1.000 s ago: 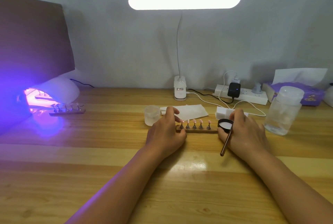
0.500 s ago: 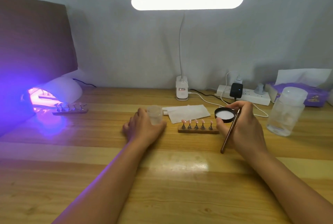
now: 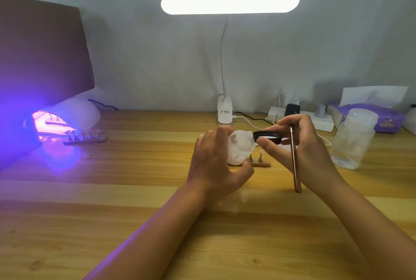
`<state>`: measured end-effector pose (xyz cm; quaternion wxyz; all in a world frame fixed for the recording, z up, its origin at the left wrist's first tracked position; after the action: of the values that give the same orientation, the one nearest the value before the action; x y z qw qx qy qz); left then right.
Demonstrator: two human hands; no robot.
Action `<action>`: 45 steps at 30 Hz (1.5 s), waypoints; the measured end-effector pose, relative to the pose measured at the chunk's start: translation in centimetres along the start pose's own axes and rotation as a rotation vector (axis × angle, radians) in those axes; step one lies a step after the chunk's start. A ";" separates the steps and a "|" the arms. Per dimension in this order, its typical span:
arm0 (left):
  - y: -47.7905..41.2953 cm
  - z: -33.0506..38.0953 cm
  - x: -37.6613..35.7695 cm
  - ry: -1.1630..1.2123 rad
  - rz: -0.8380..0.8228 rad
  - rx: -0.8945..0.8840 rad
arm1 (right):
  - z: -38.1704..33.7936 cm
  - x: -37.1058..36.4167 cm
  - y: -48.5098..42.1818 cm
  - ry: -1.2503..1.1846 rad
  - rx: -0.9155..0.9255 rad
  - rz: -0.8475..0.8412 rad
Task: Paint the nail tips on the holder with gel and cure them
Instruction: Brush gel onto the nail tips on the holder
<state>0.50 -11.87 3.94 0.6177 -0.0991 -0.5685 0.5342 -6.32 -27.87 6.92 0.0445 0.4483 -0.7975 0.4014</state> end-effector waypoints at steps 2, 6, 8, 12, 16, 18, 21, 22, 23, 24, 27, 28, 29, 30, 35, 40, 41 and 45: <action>0.0 0.0 0.1 -0.005 0.001 -0.012 | 0.1 0.2 -0.1 0.075 0.009 -0.045; -0.1 0.0 0.3 -0.010 0.003 0.004 | 0.0 0.3 -0.2 0.152 0.009 -0.150; 0.0 0.1 0.2 -0.005 -0.030 -0.005 | -0.2 0.4 -0.2 0.095 0.000 -0.150; 0.2 0.8 -0.2 0.004 -0.112 -0.060 | -0.5 0.0 -0.2 0.025 -0.021 -0.146; 0.4 1.8 -0.5 0.011 -0.147 -0.103 | -0.5 -0.8 0.1 -0.009 0.003 -0.212; 0.4 2.0 -0.7 0.044 -0.179 -0.101 | -0.8 -1.0 0.1 -0.028 0.032 -0.250; 0.4 2.0 -0.6 0.092 -0.209 -0.077 | -1.0 -1.3 0.1 -0.097 0.021 -0.335; 0.4 1.9 -0.6 0.111 -0.220 -0.055 | -0.9 -1.4 0.1 -0.135 0.001 -0.354; 0.4 1.8 -0.6 0.128 -0.231 -0.034 | -0.7 -1.4 0.1 -0.169 -0.017 -0.366; 0.4 1.8 -0.7 0.144 -0.243 -0.017 | -0.7 -1.5 0.0 -0.195 -0.031 -0.374; 0.4 1.8 -1.1 0.204 -0.266 0.025 | -0.7 -1.4 0.0 -0.252 -0.060 -0.364; 0.3 1.9 -1.2 0.230 -0.263 0.042 | -0.7 -1.3 0.0 -0.268 -0.065 -0.346; 0.3 1.9 -1.2 0.258 -0.256 0.063 | -0.7 -1.2 0.0 -0.280 -0.066 -0.323; 0.2 2.0 -1.3 0.289 -0.249 0.086 | -0.8 -1.0 0.0 -0.286 -0.064 -0.298; 0.4 2.2 -1.6 0.476 -0.247 0.227 | -0.8 -0.8 0.0 -0.275 -0.057 -0.243; 0.3 2.8 -0.8 -0.009 -0.178 -0.017 | -0.5 -0.9 0.3 -0.053 -0.032 -0.243; 0.3 3.1 -0.7 -0.082 -0.138 -0.077 | -0.4 -0.9 0.4 0.024 -0.015 -0.229; 0.5 3.8 -0.5 -0.218 0.002 -0.290 | -0.7 -1.2 1.1 0.332 0.080 -0.142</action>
<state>-2.71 -13.94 4.56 0.5311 -0.1293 -0.7032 0.4547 -6.59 -26.27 6.17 0.1857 0.4323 -0.7289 0.4973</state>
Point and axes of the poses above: each hand's wrist, its own y-axis away from the middle knuckle, its own x-axis out of the back of the hand, z = x × y, the point moved 6 cm from there along -y, towards the middle knuckle, and after that the axes turned 2 degrees about -y, right-handed, at the moved point
